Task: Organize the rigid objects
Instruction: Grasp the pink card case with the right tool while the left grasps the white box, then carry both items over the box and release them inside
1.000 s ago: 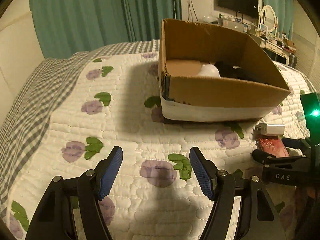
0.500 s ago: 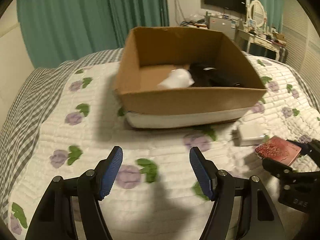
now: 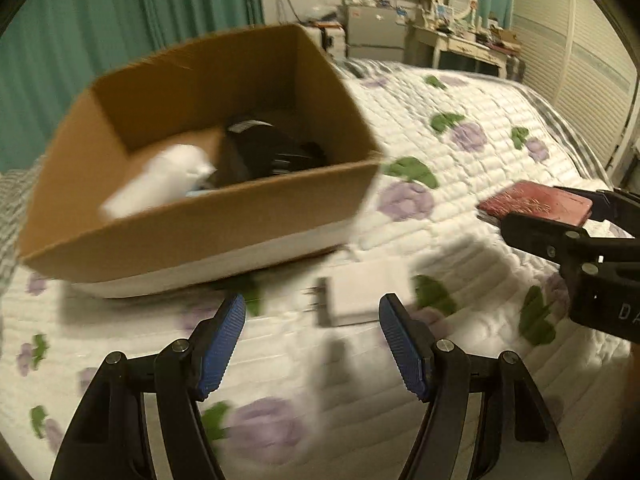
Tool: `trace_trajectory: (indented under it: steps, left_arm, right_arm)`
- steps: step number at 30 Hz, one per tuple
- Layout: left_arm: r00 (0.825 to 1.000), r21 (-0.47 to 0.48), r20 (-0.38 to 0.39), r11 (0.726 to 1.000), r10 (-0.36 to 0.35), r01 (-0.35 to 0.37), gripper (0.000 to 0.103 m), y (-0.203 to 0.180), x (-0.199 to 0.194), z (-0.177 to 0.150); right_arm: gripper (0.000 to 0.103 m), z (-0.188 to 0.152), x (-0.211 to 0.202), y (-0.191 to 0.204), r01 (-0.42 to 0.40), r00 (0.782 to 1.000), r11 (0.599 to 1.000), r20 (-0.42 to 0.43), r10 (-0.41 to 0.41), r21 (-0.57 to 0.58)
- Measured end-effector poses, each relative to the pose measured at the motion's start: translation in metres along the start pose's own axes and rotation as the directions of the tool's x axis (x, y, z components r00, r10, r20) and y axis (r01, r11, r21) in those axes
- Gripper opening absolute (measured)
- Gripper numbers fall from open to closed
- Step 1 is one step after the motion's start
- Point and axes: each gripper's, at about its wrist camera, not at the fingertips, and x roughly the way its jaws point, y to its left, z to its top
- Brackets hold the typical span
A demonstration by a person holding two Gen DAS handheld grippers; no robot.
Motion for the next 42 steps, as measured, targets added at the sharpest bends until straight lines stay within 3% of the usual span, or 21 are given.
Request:
trace_trajectory:
  steps: [5,10,16,18,23,33,39,42]
  left_arm:
    - [0.999,0.026,-0.03,0.999,-0.03,0.031,0.072,-0.022,0.023,0.008]
    - [0.995,0.056,-0.1,0.998,0.001,0.005,0.072,-0.03,0.049,0.006]
    - [0.997,0.039,-0.041,0.997,-0.063,0.065,0.069,-0.025,0.037,0.005]
    - [0.998,0.064,-0.014,0.996,-0.064,0.065,0.054,-0.027,0.028,0.004]
    - [0.998,0.093,-0.014,0.993,-0.068,0.069,0.054,-0.026,0.015,-0.002]
    - [0.991,0.04,0.11,0.997,-0.076,0.072,0.054,0.012,-0.059,-0.002]
    - [0.961,0.015,0.258,0.995,-0.1,0.099,0.054,0.044,-0.127,0.02]
    - [0.952,0.02,0.299,0.998,-0.068,0.065,0.054,0.065,-0.143,0.04]
  right_arm:
    - [0.07,-0.002,0.003,-0.013,-0.04,0.999,0.998,0.0,0.04,0.052]
    - [0.07,-0.002,0.005,-0.015,-0.046,0.999,0.997,0.005,0.046,0.061]
    - [0.07,-0.002,0.003,-0.012,-0.034,0.999,0.998,0.01,0.034,0.052]
    - [0.07,-0.002,0.0,-0.011,-0.031,0.999,0.998,0.018,0.03,0.05]
    - [0.07,-0.003,-0.013,-0.003,-0.011,0.999,0.999,0.048,0.009,0.031]
    - [0.07,0.002,-0.063,0.02,-0.014,0.992,1.0,0.125,0.012,0.014]
    - [0.07,0.029,-0.106,0.052,-0.036,0.976,0.999,0.215,0.043,-0.037]
    - [0.07,0.049,-0.121,0.069,-0.057,0.962,0.996,0.263,0.073,-0.065]
